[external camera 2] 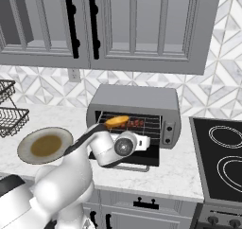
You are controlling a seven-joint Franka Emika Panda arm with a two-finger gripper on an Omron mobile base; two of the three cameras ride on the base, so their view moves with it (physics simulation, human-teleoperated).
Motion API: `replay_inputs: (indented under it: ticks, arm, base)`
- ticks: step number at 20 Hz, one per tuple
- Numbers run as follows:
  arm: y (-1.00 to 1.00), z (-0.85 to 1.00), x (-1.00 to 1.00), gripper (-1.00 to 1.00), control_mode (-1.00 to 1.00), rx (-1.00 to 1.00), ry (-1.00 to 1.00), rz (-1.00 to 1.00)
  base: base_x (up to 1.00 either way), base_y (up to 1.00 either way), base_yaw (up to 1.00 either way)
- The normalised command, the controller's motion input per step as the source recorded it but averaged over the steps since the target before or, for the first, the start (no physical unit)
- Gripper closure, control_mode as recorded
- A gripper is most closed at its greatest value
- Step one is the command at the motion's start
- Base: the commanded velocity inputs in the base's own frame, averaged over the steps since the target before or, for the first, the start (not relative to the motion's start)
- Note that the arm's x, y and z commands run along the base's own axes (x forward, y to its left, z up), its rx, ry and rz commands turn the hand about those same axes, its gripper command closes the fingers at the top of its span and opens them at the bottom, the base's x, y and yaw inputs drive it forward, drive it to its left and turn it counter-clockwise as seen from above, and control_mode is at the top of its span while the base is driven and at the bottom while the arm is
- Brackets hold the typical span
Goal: Pick up the kebab skewer and baguette bread, and place them inside the toaster oven. Close the toaster oven door and start by setting the timer.
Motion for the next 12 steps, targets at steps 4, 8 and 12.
replay_inputs:
  ticks: [4, 8, 12]
  arm:
    - [0.00, 0.00, 0.10, -1.00, -1.00, 0.00, -0.03, 0.00]
    - [0.00, 0.00, 0.07, -1.00, -1.00, 0.00, -0.05, 0.00]
    - [0.03, 0.00, 0.12, -1.00, -1.00, 0.00, -0.07, 0.00]
  base:
    - [0.00, 0.00, 0.00]
    - [0.00, 0.00, 0.00]
    - [0.00, 0.00, 0.00]
